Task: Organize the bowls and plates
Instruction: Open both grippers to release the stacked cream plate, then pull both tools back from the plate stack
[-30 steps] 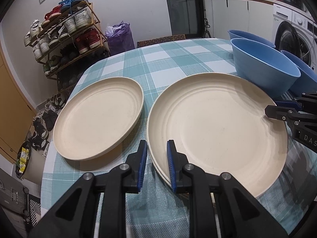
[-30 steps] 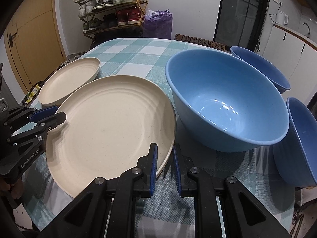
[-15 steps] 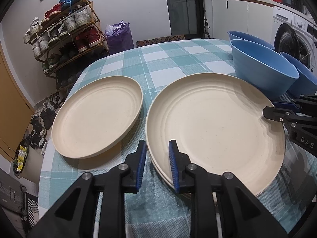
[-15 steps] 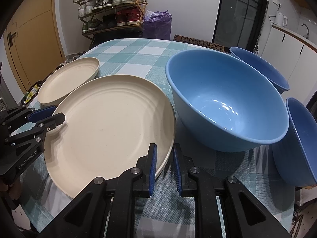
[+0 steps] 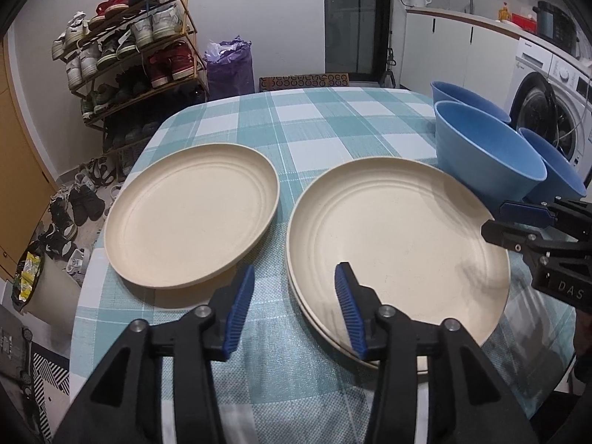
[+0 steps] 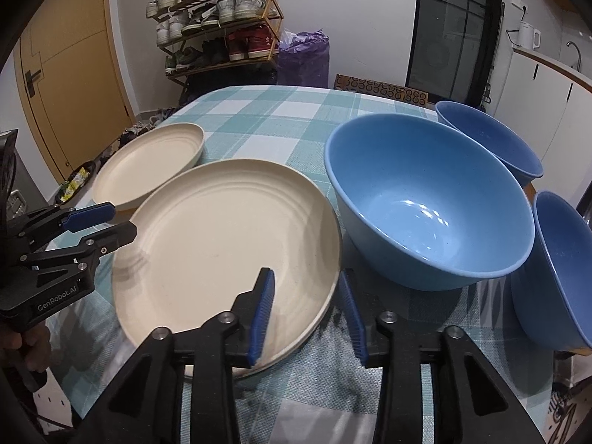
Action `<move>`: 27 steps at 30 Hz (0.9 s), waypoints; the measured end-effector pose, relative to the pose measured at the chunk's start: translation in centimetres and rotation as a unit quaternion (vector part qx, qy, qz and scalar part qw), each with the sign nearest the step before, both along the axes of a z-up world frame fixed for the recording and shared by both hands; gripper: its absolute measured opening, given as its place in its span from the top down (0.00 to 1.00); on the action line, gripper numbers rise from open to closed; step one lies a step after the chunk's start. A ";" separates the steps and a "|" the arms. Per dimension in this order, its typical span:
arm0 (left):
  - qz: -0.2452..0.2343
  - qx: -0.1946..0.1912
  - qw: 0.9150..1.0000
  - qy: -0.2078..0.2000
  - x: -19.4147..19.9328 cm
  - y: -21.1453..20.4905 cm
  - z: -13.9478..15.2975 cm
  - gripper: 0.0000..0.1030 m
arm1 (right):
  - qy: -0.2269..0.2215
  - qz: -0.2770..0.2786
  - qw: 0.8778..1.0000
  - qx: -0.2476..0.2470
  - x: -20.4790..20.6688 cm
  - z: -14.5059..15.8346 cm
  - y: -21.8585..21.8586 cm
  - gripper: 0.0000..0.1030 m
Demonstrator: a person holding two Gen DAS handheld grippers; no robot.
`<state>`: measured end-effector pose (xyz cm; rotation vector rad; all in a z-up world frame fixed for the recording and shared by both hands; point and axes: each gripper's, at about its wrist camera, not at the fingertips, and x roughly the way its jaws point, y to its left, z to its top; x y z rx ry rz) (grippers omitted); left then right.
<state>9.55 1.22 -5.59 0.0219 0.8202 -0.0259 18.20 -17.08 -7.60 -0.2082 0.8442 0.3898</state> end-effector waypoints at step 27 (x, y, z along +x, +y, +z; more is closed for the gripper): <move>0.067 -0.040 0.996 -0.049 -2.1 5.4 3.4 0.13 | -0.041 0.094 0.993 0.060 -0.1 5.9 4.2 0.01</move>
